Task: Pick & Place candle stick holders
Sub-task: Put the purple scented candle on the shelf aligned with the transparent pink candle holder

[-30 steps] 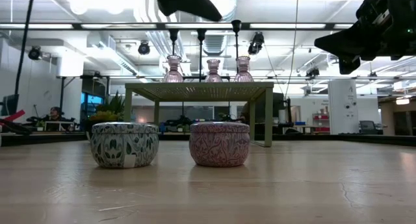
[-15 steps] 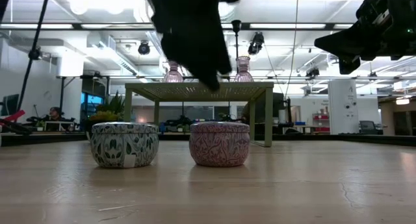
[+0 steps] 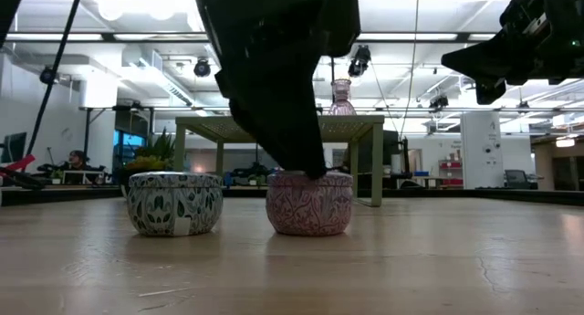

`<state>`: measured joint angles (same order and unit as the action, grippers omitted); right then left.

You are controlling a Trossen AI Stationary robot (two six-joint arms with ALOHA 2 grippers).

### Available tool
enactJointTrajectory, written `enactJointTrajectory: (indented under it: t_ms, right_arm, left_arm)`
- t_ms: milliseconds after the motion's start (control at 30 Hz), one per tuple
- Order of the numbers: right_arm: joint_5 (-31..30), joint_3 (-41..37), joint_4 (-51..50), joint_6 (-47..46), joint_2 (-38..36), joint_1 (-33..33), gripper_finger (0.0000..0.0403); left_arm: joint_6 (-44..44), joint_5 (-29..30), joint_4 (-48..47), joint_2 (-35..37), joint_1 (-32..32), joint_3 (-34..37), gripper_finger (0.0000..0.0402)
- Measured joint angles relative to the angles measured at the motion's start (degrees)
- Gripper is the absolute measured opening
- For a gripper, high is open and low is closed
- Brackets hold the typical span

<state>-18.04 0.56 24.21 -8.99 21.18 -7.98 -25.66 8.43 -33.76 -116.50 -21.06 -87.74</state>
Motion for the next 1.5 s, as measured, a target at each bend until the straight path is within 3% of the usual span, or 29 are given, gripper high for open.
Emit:
enactJointTrajectory:
  t_ms: [200,533,867,1233,1500]
  right_arm:
    - [0.0,0.0,0.0,0.0,0.0,0.0,0.0008]
    - [0.0,0.0,0.0,0.0,0.0,0.0,0.0008]
    - [0.0,0.0,0.0,0.0,0.0,0.0,0.0008]
    - [0.0,0.0,0.0,0.0,0.0,0.0,0.0008]
    - [0.0,0.0,0.0,0.0,0.0,0.0,0.0008]
  left_arm:
    - [0.0,-3.0,0.9,-1.3,0.0,0.0,0.0344]
    - [1.1,-2.8,2.6,-4.0,0.1,0.1,0.0341]
    - [1.2,-2.3,3.7,-3.4,0.1,0.1,0.0308]
    - [2.5,-2.4,3.7,-3.2,0.9,-0.5,0.0312]
    - [5.1,-2.9,-2.1,-2.4,3.7,-4.7,0.0313]
